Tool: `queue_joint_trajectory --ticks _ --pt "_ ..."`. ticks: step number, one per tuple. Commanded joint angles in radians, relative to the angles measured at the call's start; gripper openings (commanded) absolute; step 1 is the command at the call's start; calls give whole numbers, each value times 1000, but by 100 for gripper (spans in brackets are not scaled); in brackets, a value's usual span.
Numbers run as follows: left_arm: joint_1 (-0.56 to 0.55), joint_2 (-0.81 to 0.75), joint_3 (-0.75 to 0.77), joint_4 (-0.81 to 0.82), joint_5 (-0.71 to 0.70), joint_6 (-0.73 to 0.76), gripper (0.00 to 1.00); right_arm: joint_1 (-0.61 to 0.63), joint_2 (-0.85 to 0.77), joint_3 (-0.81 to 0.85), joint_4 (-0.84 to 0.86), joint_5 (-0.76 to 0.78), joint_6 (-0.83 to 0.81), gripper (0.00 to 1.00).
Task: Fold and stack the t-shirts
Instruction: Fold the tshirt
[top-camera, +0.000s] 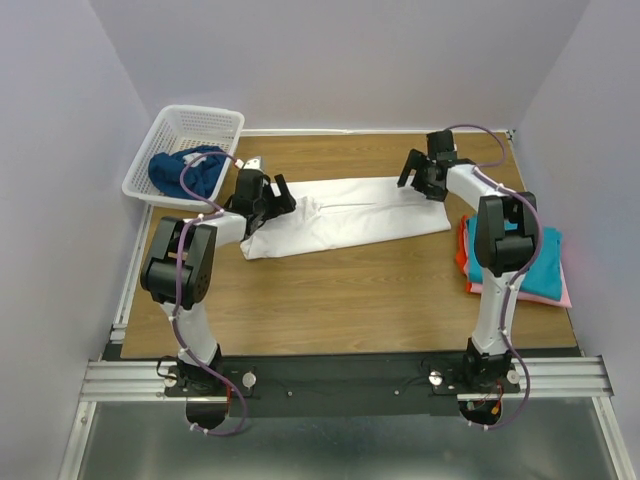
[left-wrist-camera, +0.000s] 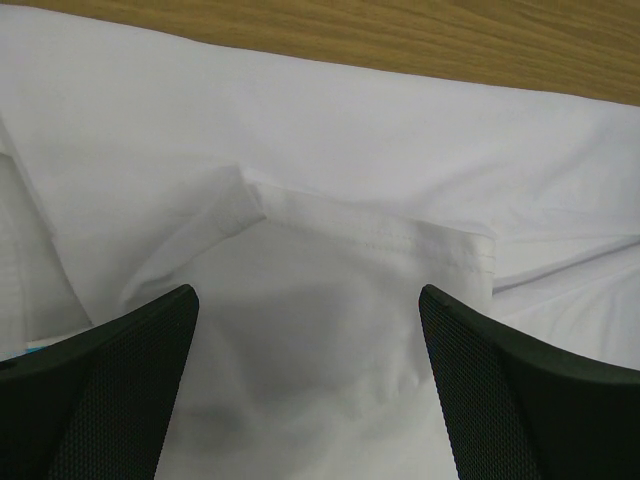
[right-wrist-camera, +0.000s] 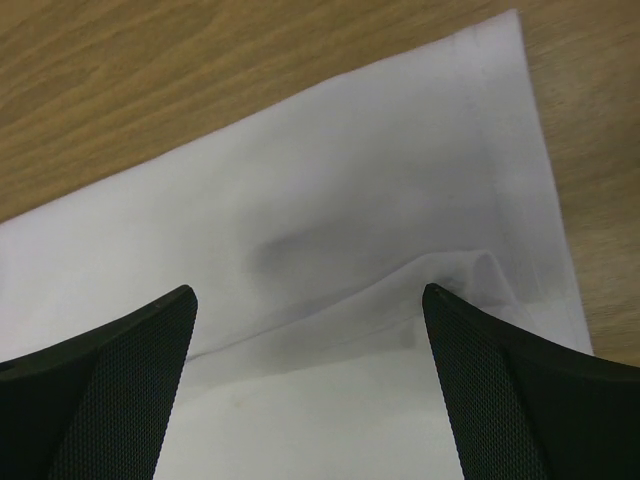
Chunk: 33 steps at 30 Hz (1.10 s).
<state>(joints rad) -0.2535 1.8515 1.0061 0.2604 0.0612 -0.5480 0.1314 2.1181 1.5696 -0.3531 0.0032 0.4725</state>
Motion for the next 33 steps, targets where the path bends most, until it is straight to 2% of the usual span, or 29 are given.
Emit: queue_joint_trajectory --ticks 1,5,11,15,19,23,27,33 --pt "22 0 8 0 -14 8 98 -12 39 91 -93 168 6 100" --pt "25 8 22 -12 -9 3 98 -24 49 132 -107 178 -35 100" --pt "25 -6 46 -44 -9 0 98 -24 -21 107 -107 97 -182 100" --pt "-16 -57 71 -59 -50 -4 98 -24 -33 107 -103 -35 -307 100" --pt "-65 -67 104 -112 -106 -7 98 -24 -7 132 -92 -133 -350 100" --pt "-98 -26 138 -112 -69 -16 98 -21 49 176 -87 -213 -387 100" --pt "-127 72 198 -99 23 -18 98 -16 98 204 -80 -204 -387 100" --pt "-145 213 318 -113 77 -18 98 -18 148 207 -75 -187 -368 100"
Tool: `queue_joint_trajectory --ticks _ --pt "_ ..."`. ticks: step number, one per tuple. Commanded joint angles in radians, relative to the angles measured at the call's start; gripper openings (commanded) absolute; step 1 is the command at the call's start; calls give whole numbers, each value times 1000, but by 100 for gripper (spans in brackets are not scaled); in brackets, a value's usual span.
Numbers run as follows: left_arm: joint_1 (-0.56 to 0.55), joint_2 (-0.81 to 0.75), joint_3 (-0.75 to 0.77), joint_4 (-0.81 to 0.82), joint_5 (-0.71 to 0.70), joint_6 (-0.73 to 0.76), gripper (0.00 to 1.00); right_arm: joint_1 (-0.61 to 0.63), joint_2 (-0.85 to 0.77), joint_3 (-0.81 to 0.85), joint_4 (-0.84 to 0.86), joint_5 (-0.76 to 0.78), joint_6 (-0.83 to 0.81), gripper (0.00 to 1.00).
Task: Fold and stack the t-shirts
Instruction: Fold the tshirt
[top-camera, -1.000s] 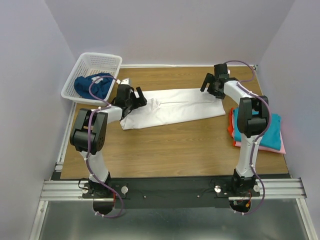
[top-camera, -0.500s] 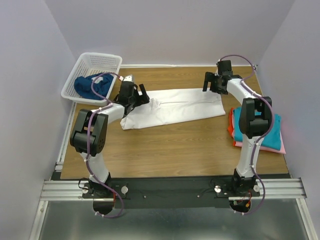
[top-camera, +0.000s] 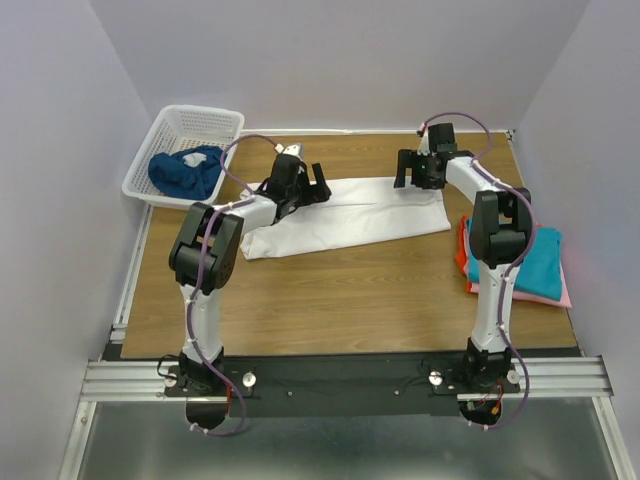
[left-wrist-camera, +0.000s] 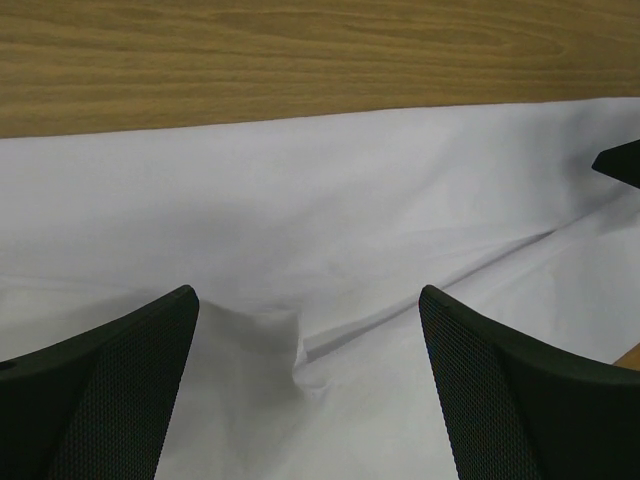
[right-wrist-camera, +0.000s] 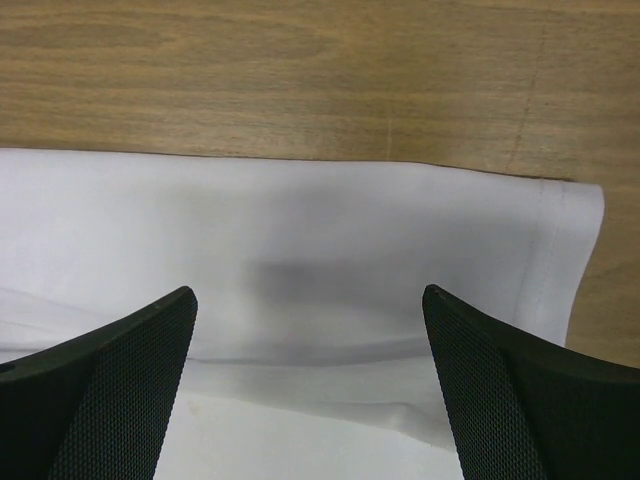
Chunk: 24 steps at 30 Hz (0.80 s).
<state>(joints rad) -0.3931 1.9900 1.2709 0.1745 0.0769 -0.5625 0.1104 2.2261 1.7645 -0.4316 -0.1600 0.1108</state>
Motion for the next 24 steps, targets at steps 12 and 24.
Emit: queue_joint_trajectory --ticks 12,24 --pt "-3 237 258 -121 92 4 98 52 -248 -509 83 -15 154 100" --pt "-47 349 413 -170 162 7 98 476 -719 -1112 82 60 509 100"
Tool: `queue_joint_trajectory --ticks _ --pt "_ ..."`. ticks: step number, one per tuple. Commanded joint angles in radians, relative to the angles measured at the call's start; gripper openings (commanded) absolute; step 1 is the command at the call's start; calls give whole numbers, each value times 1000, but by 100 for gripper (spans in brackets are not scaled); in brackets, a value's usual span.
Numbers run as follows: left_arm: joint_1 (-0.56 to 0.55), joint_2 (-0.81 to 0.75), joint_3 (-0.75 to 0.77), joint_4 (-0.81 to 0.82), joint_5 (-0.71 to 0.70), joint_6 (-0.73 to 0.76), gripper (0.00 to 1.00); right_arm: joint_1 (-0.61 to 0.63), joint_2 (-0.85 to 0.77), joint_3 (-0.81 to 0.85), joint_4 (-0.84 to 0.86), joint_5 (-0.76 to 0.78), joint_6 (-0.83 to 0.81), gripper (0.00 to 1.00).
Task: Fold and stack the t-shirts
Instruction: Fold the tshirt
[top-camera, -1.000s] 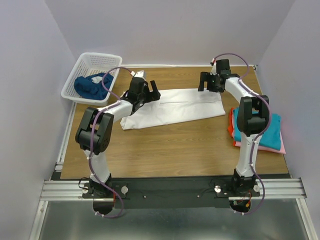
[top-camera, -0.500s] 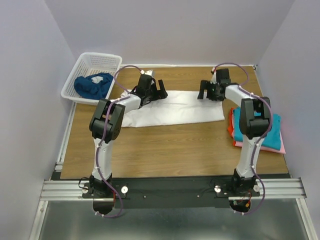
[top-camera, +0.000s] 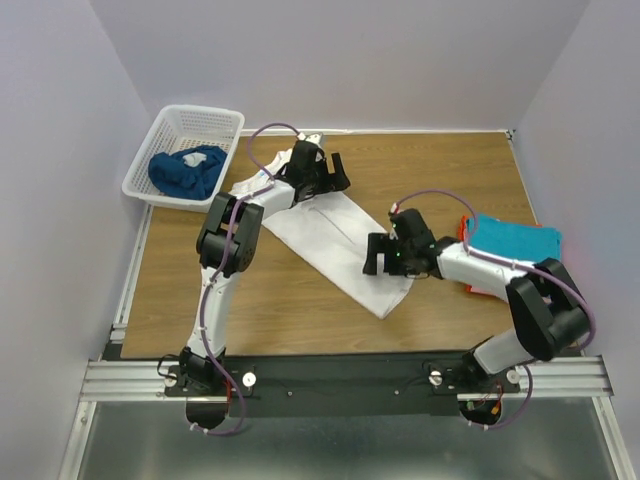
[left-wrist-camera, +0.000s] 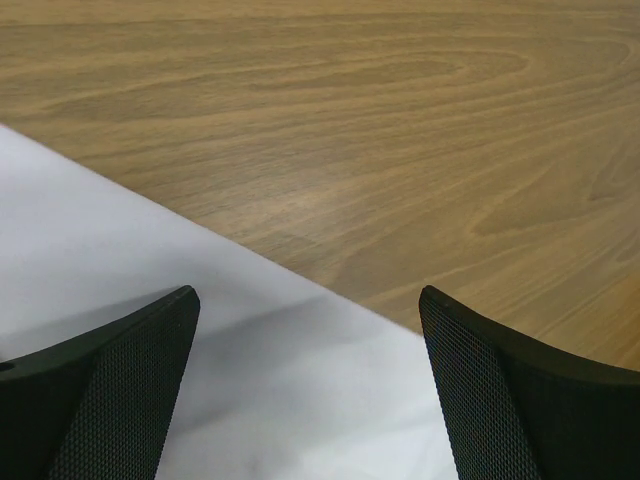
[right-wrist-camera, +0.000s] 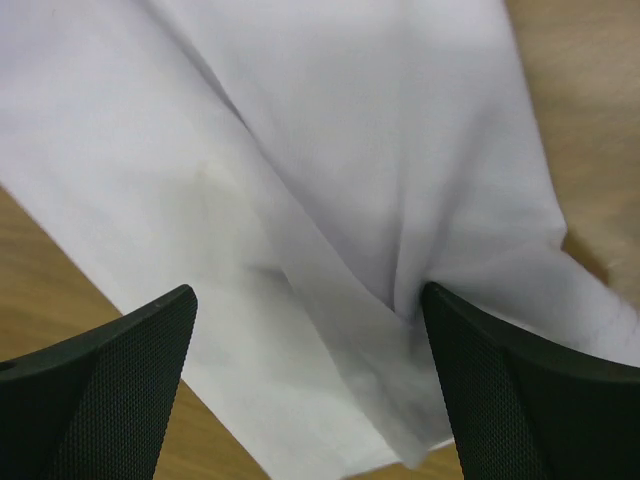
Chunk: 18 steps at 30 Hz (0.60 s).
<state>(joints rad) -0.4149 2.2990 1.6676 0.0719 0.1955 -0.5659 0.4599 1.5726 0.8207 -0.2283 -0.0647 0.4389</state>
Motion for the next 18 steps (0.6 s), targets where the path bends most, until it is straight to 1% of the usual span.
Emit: queue_joint_trajectory --ticks 1,2,3,5,6,9,11,14,16,18 --pt "-30 45 24 -70 45 12 98 155 -91 -193 -123 -53 198 100" --pt "-35 53 50 -70 45 12 98 180 -118 -213 -121 -107 224 100" --pt "-41 74 66 -108 48 9 98 227 -158 -230 -121 -133 234 100" --pt "-62 82 102 -119 35 8 98 270 -190 -256 -121 -174 265 100" --pt "-70 86 113 -124 33 6 98 305 -213 -255 -121 -185 270 100" --pt "-97 97 156 -144 33 8 98 353 -227 -242 -120 -207 267 100" --pt "-105 112 210 -168 32 9 98 367 -232 -230 -118 -213 259 100" --pt "-107 140 263 -221 36 23 98 387 -232 -218 -109 -266 225 100" --pt "-108 146 271 -227 53 34 98 398 -227 -209 -108 -290 209 100" --pt "-108 142 273 -222 79 43 98 399 -237 -190 -111 -271 202 100"
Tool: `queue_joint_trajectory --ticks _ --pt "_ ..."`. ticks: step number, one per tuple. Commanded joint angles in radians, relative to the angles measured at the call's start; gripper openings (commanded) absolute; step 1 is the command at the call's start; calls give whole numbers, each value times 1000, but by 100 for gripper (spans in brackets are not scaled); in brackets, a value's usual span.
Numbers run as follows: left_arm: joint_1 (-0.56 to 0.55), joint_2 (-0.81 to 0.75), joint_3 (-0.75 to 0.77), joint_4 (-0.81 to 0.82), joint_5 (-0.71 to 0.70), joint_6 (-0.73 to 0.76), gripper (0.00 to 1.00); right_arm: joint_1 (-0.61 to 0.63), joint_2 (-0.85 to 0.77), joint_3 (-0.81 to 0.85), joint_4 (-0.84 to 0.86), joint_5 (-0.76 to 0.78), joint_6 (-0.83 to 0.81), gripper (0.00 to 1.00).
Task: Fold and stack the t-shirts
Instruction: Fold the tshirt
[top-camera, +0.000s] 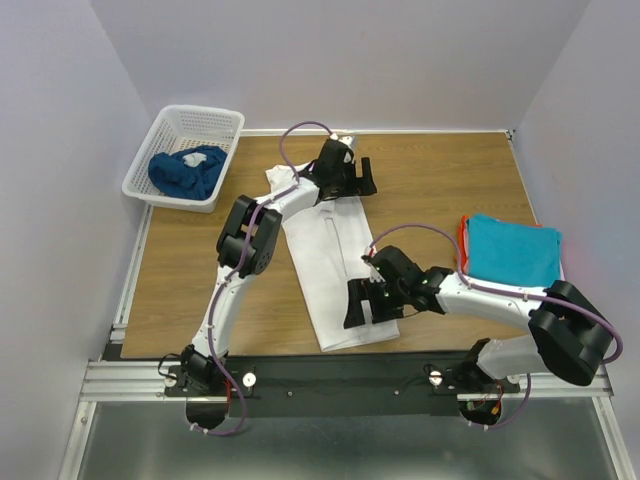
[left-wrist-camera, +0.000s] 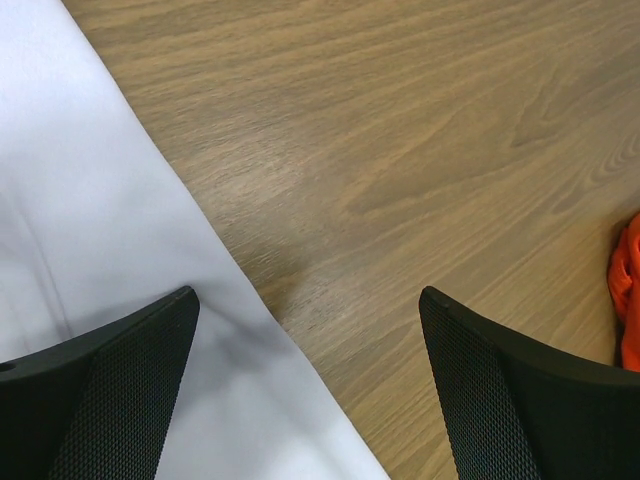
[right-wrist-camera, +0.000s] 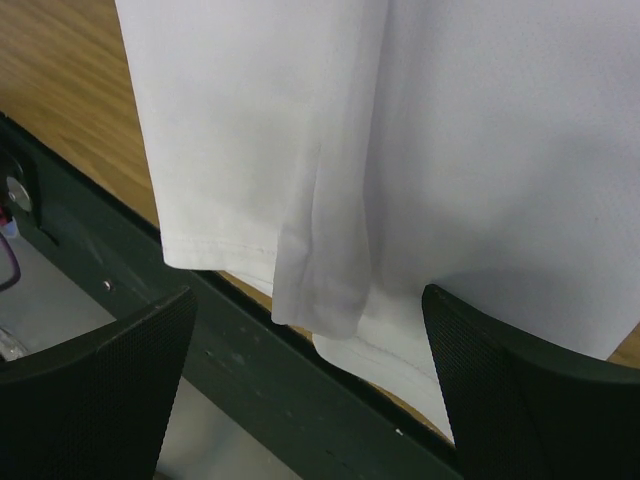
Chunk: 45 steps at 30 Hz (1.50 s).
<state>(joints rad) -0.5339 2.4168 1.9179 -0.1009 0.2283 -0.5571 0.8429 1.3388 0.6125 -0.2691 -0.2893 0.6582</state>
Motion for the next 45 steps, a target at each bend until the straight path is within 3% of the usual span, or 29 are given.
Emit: queue_joint_trajectory --ticks 1,5,10,14,17,19,24,26,29,38,45 --pt "9 18 24 -49 46 39 98 16 -10 27 -74 -28 -20 100" --pt "9 -77 3 -36 25 72 98 16 -75 116 -160 158 -48 100" --pt "9 -368 -135 39 -53 108 98 16 -107 246 -209 373 -68 100" --pt "15 -648 -456 150 -151 103 98 9 -60 350 -209 569 -71 100" --pt "26 -843 -674 179 -308 83 98 -25 31 430 -190 639 -109 100" --pt "35 -964 -788 196 -411 34 98 -79 101 532 -180 615 -127 100" --pt "60 -1232 -1086 214 -414 -32 98 -241 439 785 -134 321 -205 100" --pt "58 -1312 -1186 247 -380 -36 98 -258 547 949 -134 329 -267 100" --pt "60 -1485 -1286 254 -438 -46 98 -275 750 1166 -137 296 -321 100" --pt "69 -1659 -1457 216 -556 -139 98 -329 1189 1625 -137 252 -408 100" --pt "74 -1633 -1453 168 -583 -168 98 -402 1263 1604 -137 205 -321 100"
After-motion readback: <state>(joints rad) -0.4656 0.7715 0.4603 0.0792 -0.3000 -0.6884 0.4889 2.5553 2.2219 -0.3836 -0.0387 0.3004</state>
